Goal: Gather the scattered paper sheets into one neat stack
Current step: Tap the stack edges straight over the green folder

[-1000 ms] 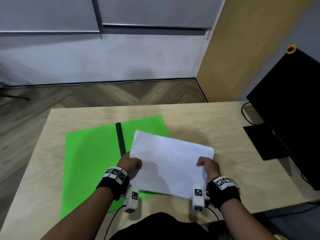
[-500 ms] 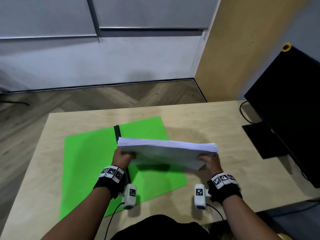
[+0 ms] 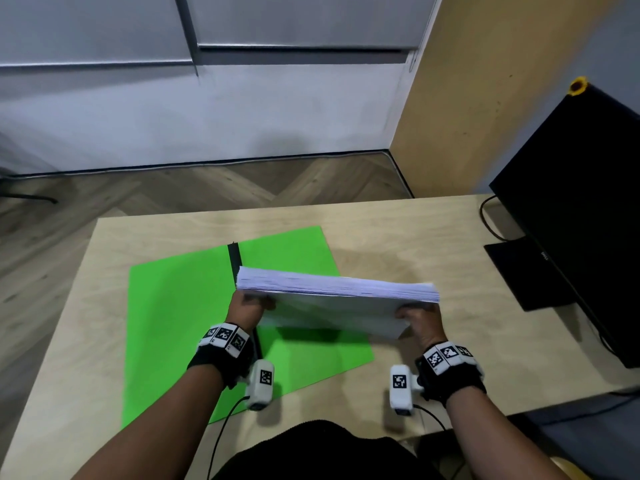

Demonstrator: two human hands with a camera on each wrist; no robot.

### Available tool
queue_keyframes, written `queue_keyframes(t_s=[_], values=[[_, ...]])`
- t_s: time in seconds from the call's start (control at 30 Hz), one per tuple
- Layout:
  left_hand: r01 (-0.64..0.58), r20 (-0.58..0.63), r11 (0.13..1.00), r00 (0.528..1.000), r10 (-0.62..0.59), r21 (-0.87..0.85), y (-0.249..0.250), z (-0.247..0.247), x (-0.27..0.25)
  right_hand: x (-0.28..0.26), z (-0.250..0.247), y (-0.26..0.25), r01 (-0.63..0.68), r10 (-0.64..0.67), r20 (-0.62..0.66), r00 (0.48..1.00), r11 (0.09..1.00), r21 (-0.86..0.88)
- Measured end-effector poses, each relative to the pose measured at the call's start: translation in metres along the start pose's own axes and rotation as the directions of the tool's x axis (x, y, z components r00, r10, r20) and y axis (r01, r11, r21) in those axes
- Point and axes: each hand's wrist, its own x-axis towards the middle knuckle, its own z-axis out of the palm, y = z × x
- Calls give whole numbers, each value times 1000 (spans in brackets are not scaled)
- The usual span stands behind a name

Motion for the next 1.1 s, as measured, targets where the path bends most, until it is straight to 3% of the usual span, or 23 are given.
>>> queue_keyframes(t_s=[0.3,0.5,0.57,0.7,0.8,0.9,1.0,1.1], values=[[-14,37,997,999,11,73,9,-1,-4,-10,2,-9,-63,63,15,998,998,1],[86,15,995,996,-87,59,30,-10,-6,-10,-2,-10,-32,32,-1,999,996,80],[114,-46,993,993,-113,34,47,-16,-7,-24,-4,-27,-17,11,61,998,994,106],[130,-56,991,990,-127,36,76,-15,5,-43,-12,-57,59,-102,248,963,983,173],[153,-71,981,987,-145,119,86,-6,10,-44,-17,-65,109,-137,242,961,986,123],[106,-72,979,993,-94,176,85,8,14,-42,-27,-73,38,-95,226,969,969,244],[142,-31,974,990,-139,176,84,14,6,-33,-38,-74,-20,-62,260,964,954,299],[254,-28,967,967,-255,-20,70,16,-9,-24,-50,-76,-72,-18,279,960,949,308]])
